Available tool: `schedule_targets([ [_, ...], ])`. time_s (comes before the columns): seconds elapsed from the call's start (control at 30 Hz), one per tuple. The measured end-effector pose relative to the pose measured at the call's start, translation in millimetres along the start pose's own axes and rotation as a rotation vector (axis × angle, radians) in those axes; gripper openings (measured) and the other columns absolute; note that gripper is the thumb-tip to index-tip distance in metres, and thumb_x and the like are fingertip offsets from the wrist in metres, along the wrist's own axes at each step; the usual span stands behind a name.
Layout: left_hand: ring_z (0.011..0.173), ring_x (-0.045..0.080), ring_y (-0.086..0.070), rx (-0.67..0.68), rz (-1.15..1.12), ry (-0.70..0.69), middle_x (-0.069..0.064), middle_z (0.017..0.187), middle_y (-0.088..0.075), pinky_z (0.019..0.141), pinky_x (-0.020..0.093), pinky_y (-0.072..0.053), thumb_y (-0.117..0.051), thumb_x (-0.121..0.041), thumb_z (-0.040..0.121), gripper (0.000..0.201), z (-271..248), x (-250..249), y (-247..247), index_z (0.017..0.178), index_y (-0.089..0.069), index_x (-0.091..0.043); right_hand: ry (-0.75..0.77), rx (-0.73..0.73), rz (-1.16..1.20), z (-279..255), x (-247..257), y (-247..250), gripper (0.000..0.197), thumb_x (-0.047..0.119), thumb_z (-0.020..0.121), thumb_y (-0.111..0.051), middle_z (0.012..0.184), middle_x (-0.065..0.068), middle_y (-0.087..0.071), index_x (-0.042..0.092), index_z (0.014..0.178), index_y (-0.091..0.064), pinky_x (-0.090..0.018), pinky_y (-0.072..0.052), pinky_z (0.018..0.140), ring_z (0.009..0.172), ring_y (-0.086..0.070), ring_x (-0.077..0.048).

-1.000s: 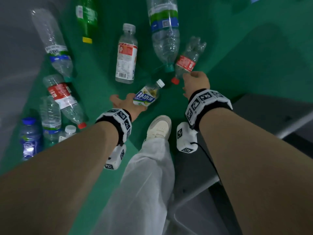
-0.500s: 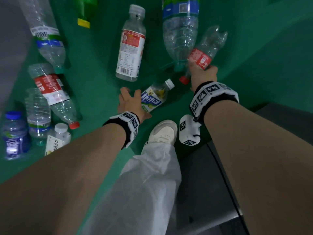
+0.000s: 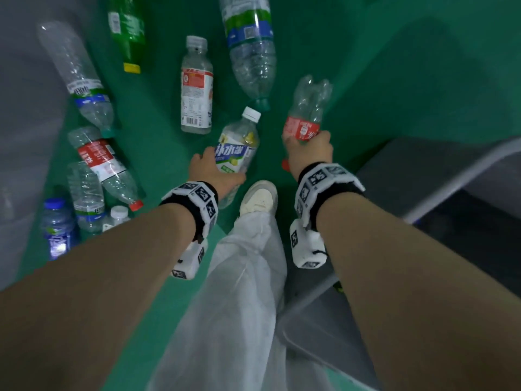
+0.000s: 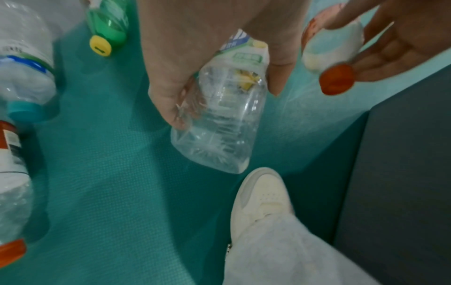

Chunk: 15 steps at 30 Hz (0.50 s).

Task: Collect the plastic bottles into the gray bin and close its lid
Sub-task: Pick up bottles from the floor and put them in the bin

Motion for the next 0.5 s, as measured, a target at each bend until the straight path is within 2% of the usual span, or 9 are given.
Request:
schedule_targets([
  [0.1, 0.109, 0.029, -0.050, -0.003, -0.032, -0.018, 0.011, 0.120, -0.045, 0.093, 0.033, -0.043, -0.076, -0.034, 0.068, 0.067, -31, -22, 12, 0.125, -0.046, -0.016, 0.044, 0.020, 0.013, -40, -9, 28, 0.053, 0.036, 0.087, -0.065, 0.122, -0.015, -0.052, 0.002, 0.121, -0.044, -0.029, -0.041, 0.076, 0.104, -0.057, -0.030],
  [0.2, 0.103, 0.025, -0.052, -0.015, -0.075, -0.066, 0.008, 0.116, -0.049, 0.088, 0.031, -0.043, -0.077, -0.035, 0.064, 0.065, -62, -40, 20, 0.121, -0.050, -0.018, 0.063, 0.035, 0.091, -72, -16, 47, 0.054, 0.036, 0.084, -0.068, 0.118, -0.013, -0.055, 0.003, 0.120, -0.046, -0.033, -0.047, 0.081, 0.102, -0.058, -0.030],
  [0.33, 0.093, 0.023, -0.060, -0.051, -0.138, -0.124, 0.004, 0.106, -0.059, 0.085, 0.038, -0.050, -0.071, -0.049, 0.047, 0.067, -105, -61, 30, 0.106, -0.055, -0.022, 0.068, 0.059, 0.175, -103, -31, 71, 0.055, 0.034, 0.085, -0.068, 0.121, -0.009, -0.051, 0.006, 0.125, -0.044, -0.034, -0.045, 0.087, 0.105, -0.055, -0.025],
  [0.4, 0.092, 0.023, -0.059, -0.045, -0.142, -0.176, 0.004, 0.106, -0.059, 0.084, 0.038, -0.050, -0.071, -0.047, 0.052, 0.062, -133, -72, 28, 0.105, -0.055, -0.020, 0.065, 0.041, 0.243, -115, -47, 89, 0.055, 0.033, 0.085, -0.067, 0.122, -0.008, -0.050, 0.008, 0.128, -0.044, -0.034, -0.045, 0.090, 0.106, -0.054, -0.024],
  [0.5, 0.090, 0.023, -0.060, 0.010, -0.143, -0.271, 0.006, 0.104, -0.061, 0.079, 0.035, -0.048, -0.074, -0.035, 0.062, 0.047, -165, -86, 20, 0.102, -0.056, -0.017, 0.038, 0.005, 0.333, -129, -67, 107, 0.055, 0.038, 0.082, -0.067, 0.119, -0.006, -0.052, 0.011, 0.125, -0.045, -0.042, -0.050, 0.092, 0.105, -0.057, -0.024],
])
Point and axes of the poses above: each hand's wrist, its own z-axis towards the middle knuckle, its own y-axis out of the back of the hand, x = y × z, the point moved 4 cm from there along z, towards the middle knuckle
